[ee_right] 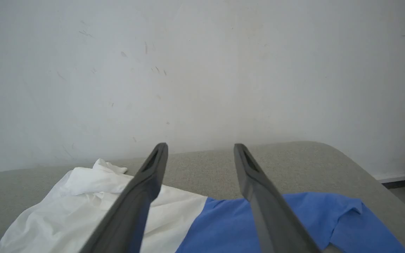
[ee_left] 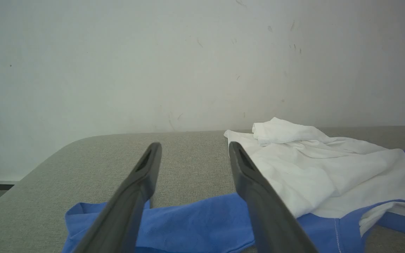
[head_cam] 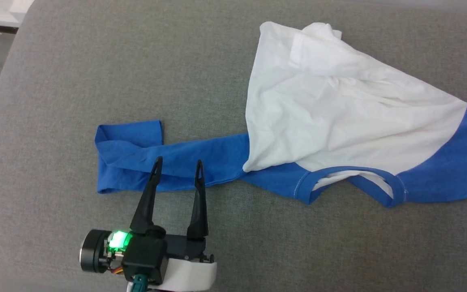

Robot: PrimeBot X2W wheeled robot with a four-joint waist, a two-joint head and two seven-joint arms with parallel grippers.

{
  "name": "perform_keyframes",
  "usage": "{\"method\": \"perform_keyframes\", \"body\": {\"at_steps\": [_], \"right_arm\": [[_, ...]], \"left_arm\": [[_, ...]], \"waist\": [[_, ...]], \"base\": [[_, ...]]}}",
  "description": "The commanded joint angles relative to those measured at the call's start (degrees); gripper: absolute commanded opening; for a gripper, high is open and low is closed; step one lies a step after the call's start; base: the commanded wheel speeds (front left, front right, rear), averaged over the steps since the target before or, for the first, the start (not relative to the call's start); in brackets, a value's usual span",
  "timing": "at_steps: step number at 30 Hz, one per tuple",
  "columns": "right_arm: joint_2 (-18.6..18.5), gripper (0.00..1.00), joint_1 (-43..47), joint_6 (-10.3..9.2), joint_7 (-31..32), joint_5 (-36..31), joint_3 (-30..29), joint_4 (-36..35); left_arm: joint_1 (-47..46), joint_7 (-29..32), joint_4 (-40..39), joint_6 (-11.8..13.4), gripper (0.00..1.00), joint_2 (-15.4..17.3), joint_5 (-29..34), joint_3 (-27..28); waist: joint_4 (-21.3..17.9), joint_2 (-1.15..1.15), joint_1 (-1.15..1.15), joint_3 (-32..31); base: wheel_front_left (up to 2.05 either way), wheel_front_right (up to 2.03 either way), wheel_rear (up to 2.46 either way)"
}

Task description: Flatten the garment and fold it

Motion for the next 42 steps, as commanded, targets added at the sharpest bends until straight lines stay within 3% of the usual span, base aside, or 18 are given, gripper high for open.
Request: {"method": "perform_keyframes", "body": {"at_steps": [1,4,8,12,17,21,29,35,36,37,38,42], "right_arm": [[1.88,1.0,1.75,-0.11,-1.37,-0.84,0.48,-0.96],[5.3,1.0,6.18,-0.11,-4.74,-1.16,3.1,-2.37],[5.93,1.0,9.18,-0.11,-7.15,-0.28,6.28,-0.77],[5.97,1.0,8.77,-0.11,-8.37,-0.15,6.8,-0.14],[5.98,1.0,7.81,-0.11,-7.8,-0.61,7.11,-0.32],[5.98,1.0,7.31,-0.11,-6.98,-0.48,7.78,-0.52],[5.99,1.0,6.5,-0.11,-5.76,-0.4,8.5,-1.58],[5.99,1.0,6.4,-0.11,-5.22,-0.71,8.21,-1.99],[5.99,1.0,6.42,-0.11,-5.12,-0.74,8.28,-2.03],[5.99,1.0,6.46,-0.11,-5.02,-0.77,8.39,-2.07],[5.99,1.0,6.49,-0.11,-4.91,-0.8,8.51,-2.07],[5.99,1.0,6.84,-0.11,-4.62,-0.72,8.61,-2.25]], "left_arm": [[0.69,-0.27,0.19,-0.26,1.0,0.47,0.58,0.31],[2.03,-0.27,0.73,-0.15,1.0,1.39,0.54,0.68],[3.79,0.62,1.87,-0.02,1.0,2.71,0.2,1.18],[3.59,6.38,3.78,-1.56,1.0,6.6,2.02,0.72],[0.94,18.05,5.61,-7.23,1.0,11.96,3.8,-1.88],[-3.3,22.61,6.52,-11.58,1.0,15.05,5.1,-3.21],[-7.22,26.99,11.93,-13.99,1.0,15.76,5.8,-4.38],[-9.23,24.19,16.04,-12.42,1.0,14.26,5.54,-3.67],[-9.55,23.5,16.69,-11.94,0.74,14.01,5.64,-3.51],[-9.79,22.85,17.3,-11.51,0.2,13.77,5.72,-3.4],[-9.88,22.11,17.78,-11.1,0.0,13.51,5.64,-3.24],[-9.41,20.81,16.44,-9.63,0.0,13.44,4.69,-1.93]], "waist": [[-0.53,0.0,0.01,-0.49],[-1.47,0.0,0.01,-1.09],[-2.76,0.0,0.01,-1.47],[-3.26,0.0,0.01,-1.35],[-3.12,0.0,0.01,-0.3],[-2.85,0.0,0.01,1.03],[-3.12,0.0,0.01,3.21],[-2.91,0.0,0.01,3.55],[-2.88,0.0,0.01,3.48],[-2.85,0.0,0.01,3.37],[-2.87,0.0,0.01,3.18],[-3.0,0.0,0.01,2.25]], "base": [[0.0,0.0,0.0],[0.0,0.0,0.0],[0.0,0.0,0.0],[0.0,0.0,0.0],[0.0,0.0,0.0],[0.0,0.0,0.0],[0.0,0.0,0.0],[0.0,0.0,0.0],[0.0,0.0,0.0],[0.0,0.0,0.0],[0.0,0.0,0.0],[0.0,0.0,0.0]]}}
